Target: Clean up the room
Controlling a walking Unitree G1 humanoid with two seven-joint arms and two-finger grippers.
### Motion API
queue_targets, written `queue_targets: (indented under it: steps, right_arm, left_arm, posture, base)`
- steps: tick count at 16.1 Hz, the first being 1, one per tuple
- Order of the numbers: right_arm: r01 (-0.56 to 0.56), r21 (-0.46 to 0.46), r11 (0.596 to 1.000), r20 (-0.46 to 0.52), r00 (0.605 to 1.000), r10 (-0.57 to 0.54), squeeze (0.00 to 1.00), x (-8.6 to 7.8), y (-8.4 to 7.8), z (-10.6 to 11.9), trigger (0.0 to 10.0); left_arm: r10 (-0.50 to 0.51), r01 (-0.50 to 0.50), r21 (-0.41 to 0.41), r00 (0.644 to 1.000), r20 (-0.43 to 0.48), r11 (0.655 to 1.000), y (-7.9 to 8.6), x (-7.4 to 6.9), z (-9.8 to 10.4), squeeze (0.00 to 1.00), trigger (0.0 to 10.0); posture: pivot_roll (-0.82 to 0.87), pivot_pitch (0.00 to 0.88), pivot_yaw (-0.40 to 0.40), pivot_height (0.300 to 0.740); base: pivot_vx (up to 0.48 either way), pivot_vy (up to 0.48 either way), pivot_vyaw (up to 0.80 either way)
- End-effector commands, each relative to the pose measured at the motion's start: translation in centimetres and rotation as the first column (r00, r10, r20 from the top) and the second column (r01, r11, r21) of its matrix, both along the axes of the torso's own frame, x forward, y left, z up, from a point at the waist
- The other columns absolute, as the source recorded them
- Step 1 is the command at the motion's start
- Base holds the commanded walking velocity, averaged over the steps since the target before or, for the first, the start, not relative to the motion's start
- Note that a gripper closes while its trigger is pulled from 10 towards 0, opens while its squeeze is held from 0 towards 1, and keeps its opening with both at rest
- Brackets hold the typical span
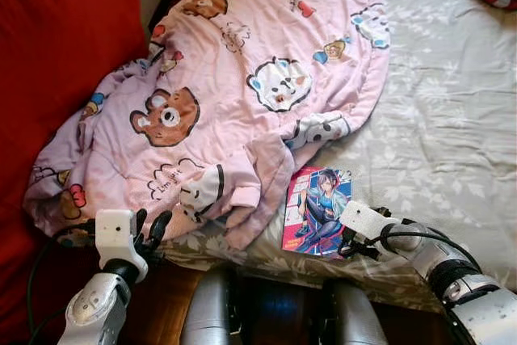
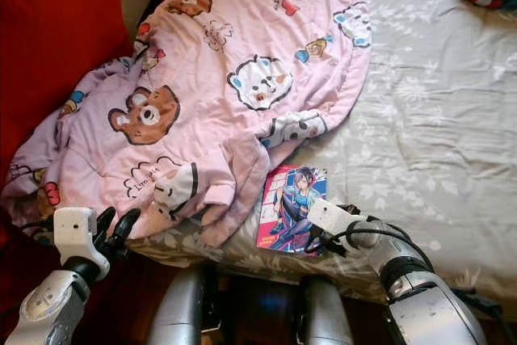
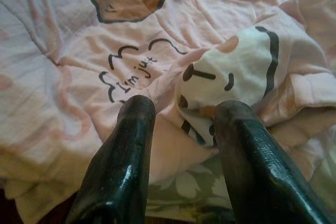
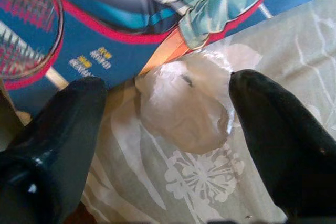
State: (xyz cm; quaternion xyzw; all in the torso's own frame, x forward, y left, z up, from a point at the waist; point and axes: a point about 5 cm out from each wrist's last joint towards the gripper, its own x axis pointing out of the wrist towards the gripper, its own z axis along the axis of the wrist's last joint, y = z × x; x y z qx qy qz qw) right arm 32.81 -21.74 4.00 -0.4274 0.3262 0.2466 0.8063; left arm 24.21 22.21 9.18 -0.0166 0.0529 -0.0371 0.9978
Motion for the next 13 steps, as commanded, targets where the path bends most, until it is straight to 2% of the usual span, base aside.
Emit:
queue_targets:
  steps: [1, 7, 10, 13]
  right_arm:
    - [0.002, -0.022, 1.000, -0.028, 1.000, -0.003, 0.00, -0.8, -0.3, -0.9, 10.0]
    - [0.016, -0.072, 0.997, 0.013, 1.000, -0.015, 0.00, -0.5, -0.1, -0.8, 10.0]
    - [-0.011, -0.090, 0.996, 0.035, 0.999, 0.015, 0.00, -0.3, 0.3, -0.7, 10.0]
    - [-0.008, -0.066, 0.998, 0.035, 0.999, 0.010, 0.00, -0.1, 0.3, -0.4, 10.0]
  left_arm:
    - [0.009, -0.009, 0.014, 1.000, -0.029, 1.000, 0.4, -0.7, -0.2, 0.00, 10.0]
    - [0.020, -0.019, 0.023, 0.999, -0.045, 1.000, 0.6, -1.6, -0.3, 0.00, 10.0]
    - [0.022, -0.021, 0.027, 0.998, -0.053, 0.999, 0.8, -1.8, -0.3, 0.00, 10.0]
    - [0.016, -0.015, 0.028, 0.998, -0.055, 1.000, 0.7, -1.8, -0.2, 0.00, 10.0]
  posture:
    - [0.15, 0.335, 0.077, 0.637]
    - [0.17, 0.353, 0.084, 0.637]
    - [0.17, 0.356, 0.089, 0.637]
    - [0.17, 0.354, 0.094, 0.637]
  base:
    - [0.000, 0.000, 0.00]
    - [0.000, 0.000, 0.00]
    - [0.000, 0.000, 0.00]
    - [0.000, 0.000, 0.00]
